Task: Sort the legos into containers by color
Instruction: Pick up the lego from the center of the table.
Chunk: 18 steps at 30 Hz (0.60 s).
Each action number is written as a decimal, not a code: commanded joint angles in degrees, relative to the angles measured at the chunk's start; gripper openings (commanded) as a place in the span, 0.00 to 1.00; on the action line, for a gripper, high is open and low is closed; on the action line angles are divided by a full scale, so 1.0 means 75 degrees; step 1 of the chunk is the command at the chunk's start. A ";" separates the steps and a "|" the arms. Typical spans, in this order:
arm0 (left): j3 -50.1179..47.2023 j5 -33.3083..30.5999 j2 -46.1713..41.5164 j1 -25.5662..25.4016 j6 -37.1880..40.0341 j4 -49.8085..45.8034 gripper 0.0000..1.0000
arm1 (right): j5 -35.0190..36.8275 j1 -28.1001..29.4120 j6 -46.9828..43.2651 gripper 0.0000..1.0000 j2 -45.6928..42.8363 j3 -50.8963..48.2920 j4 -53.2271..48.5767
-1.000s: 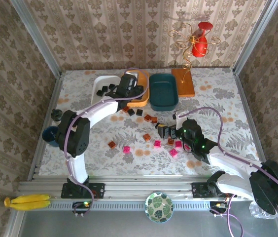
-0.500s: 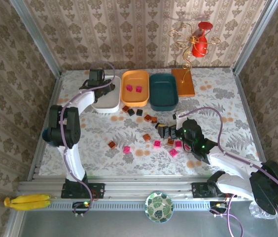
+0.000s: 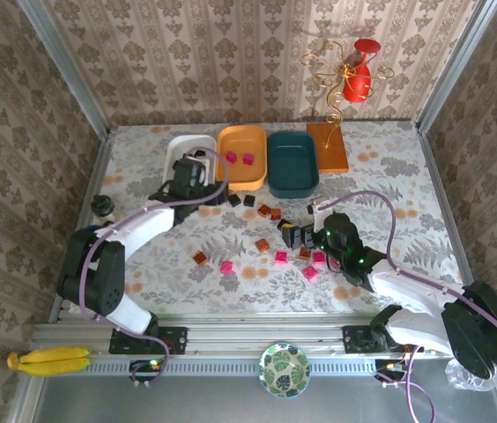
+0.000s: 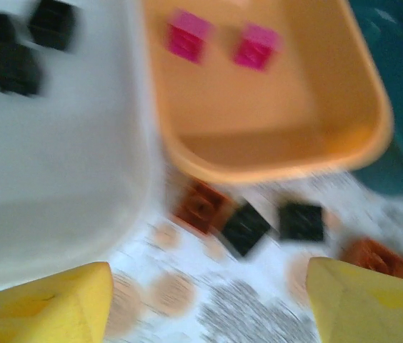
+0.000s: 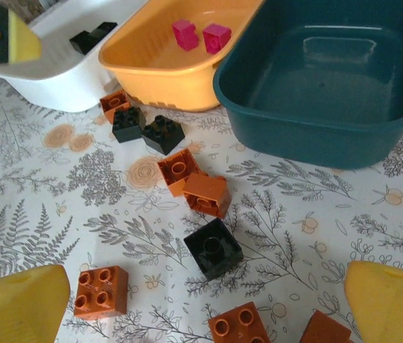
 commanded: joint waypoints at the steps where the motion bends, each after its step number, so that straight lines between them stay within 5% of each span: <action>1: -0.0285 0.0008 0.0244 -0.0211 0.0501 0.0020 0.68 | 0.0006 0.0063 0.0081 1.00 0.0131 0.0192 0.0127; 6: 0.0000 -0.0149 0.0992 -0.0249 0.1002 0.0087 0.50 | 0.0086 0.0063 0.0042 1.00 0.0011 0.0159 0.0058; 18: 0.1268 -0.0976 0.2513 -0.0216 0.1646 -0.0611 0.40 | 0.0108 0.0063 0.0008 1.00 -0.0055 0.0133 0.0045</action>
